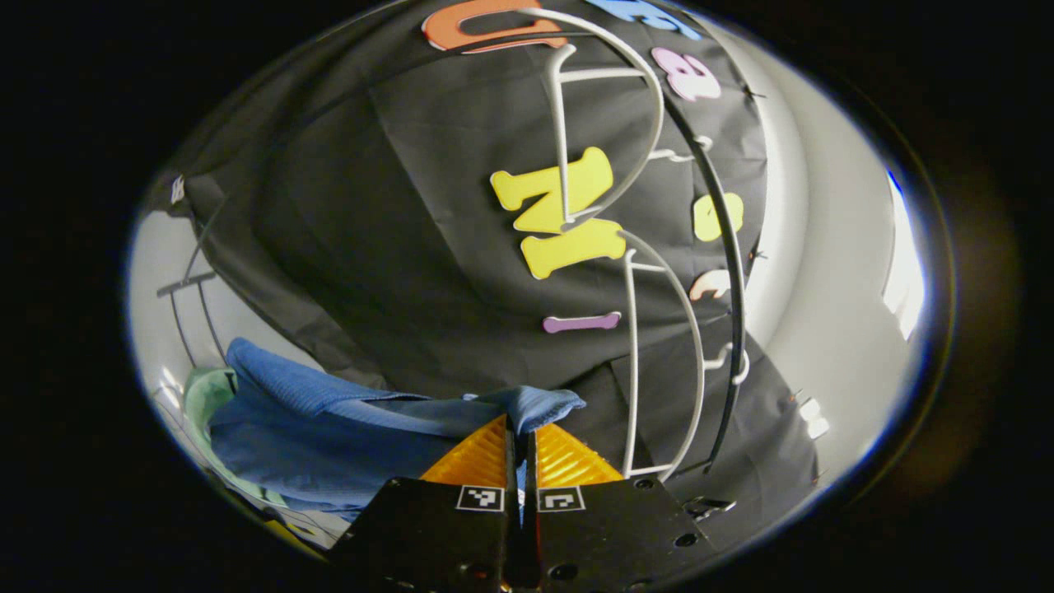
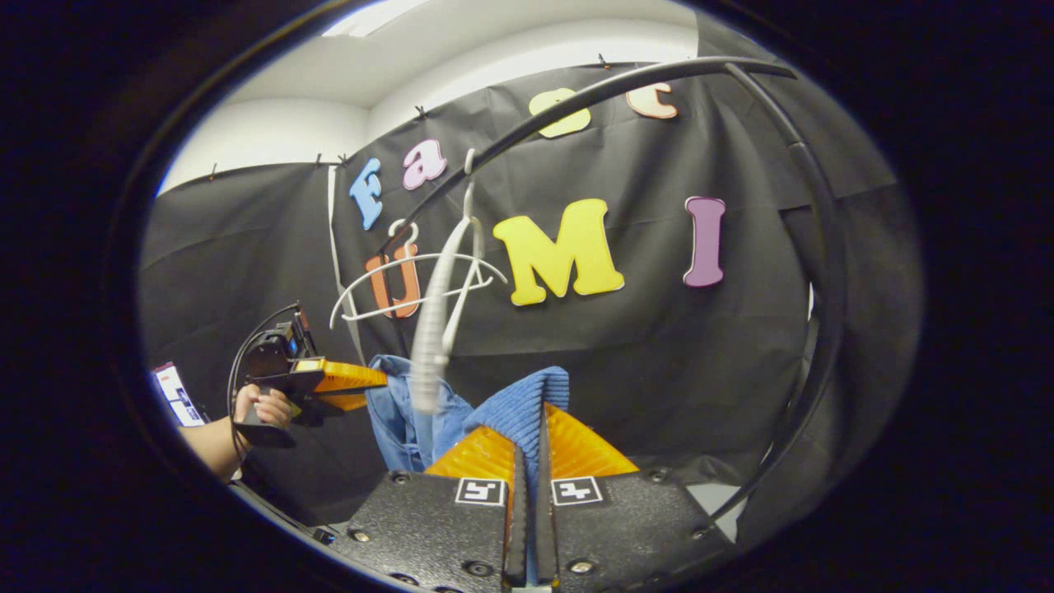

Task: Grasp the clothes on the hanger with both hands and then place them into the laundry hamper below.

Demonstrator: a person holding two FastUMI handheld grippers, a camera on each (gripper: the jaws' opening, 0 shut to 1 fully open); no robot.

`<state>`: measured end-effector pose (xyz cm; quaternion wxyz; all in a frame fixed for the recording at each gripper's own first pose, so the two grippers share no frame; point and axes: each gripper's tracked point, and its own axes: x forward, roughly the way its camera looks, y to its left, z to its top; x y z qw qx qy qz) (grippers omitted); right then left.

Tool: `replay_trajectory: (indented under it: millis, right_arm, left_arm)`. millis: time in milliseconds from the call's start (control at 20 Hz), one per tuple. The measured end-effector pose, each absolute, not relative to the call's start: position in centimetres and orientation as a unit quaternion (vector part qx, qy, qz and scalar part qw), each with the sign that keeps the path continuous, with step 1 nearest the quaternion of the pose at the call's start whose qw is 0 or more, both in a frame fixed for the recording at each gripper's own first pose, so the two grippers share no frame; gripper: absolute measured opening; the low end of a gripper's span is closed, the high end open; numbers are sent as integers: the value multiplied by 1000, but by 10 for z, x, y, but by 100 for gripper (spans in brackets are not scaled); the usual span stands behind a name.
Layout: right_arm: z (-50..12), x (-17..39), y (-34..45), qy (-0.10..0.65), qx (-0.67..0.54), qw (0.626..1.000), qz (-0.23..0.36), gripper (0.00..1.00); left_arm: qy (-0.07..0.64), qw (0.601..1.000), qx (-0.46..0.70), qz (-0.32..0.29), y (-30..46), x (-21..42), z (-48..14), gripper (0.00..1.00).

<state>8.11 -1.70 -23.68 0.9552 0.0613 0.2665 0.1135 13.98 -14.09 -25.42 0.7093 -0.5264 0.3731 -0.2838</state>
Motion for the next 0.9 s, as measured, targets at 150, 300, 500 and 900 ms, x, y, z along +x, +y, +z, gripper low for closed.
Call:
replay_trajectory:
  millis: [150,300,500,900]
  right_arm:
    - [-257,71,-3,282,69,950,114,8]
    - [-272,65,9,291,69,949,104,8]
    - [-288,64,29,299,70,946,100,8]
    - [-284,85,67,276,104,950,102,7]
  left_arm:
    - [377,748,-456,-301,-166,129,-266,0]
    - [376,780,-396,-305,-181,121,-278,1]
    - [383,820,-317,-285,-184,111,-301,1]
    - [358,868,-211,-272,-198,85,-332,7]
